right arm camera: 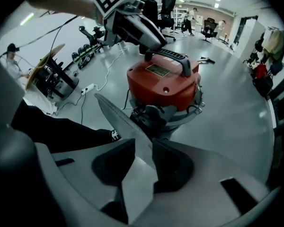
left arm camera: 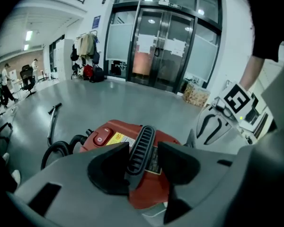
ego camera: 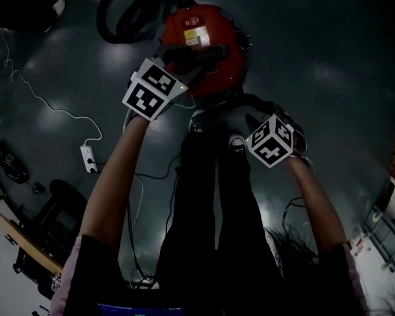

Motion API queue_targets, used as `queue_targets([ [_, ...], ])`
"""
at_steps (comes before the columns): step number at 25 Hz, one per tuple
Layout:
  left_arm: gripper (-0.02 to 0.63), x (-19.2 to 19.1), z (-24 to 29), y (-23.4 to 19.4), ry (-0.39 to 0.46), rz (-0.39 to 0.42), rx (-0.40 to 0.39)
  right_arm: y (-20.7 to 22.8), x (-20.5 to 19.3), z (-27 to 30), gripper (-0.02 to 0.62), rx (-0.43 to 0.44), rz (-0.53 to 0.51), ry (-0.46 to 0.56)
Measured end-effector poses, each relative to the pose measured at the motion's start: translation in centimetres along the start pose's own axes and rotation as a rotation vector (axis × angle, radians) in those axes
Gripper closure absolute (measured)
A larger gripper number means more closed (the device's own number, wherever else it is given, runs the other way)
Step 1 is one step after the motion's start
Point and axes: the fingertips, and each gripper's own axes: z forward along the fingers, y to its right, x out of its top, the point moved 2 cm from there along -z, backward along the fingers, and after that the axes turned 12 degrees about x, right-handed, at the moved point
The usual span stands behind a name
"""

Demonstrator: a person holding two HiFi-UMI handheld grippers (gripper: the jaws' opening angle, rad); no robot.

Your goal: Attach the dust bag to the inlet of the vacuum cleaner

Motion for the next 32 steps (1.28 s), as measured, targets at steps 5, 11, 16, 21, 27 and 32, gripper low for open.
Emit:
queue_targets([
  [5,0.420,2.0,-3.9,3.0,0.041,-0.062,0.000,-1.4,0.0,-3.4,0.483,0.015,0.117,0.085],
  [11,0.468,3.9,-9.5,9.8,0.080,-0.209,0.002,-4.2,1.0,-8.7,0.483,0.046,0.207,0.241],
  [16,0.534,6.1,-14.7,15.4,0.140,-0.390,0.065,-6.9,0.4,-14.0,0.485,0.079,0.258,0.351],
  [21,0.577,8.6,-21.8,20.3,0.148,-0.487,0.149,-11.2,-1.3,-19.3,0.539,0.091,0.303,0.416],
  [27,0.600,9.9,-29.3,24.7,0.165,-0.566,0.226,-15.7,-4.1,-24.5,0.551,0.105,0.331,0.452],
  [32,0.601,8.6,-35.6,27.9,0.187,-0.628,0.298,-19.6,-5.4,-27.3,0.549,0.112,0.327,0.479],
])
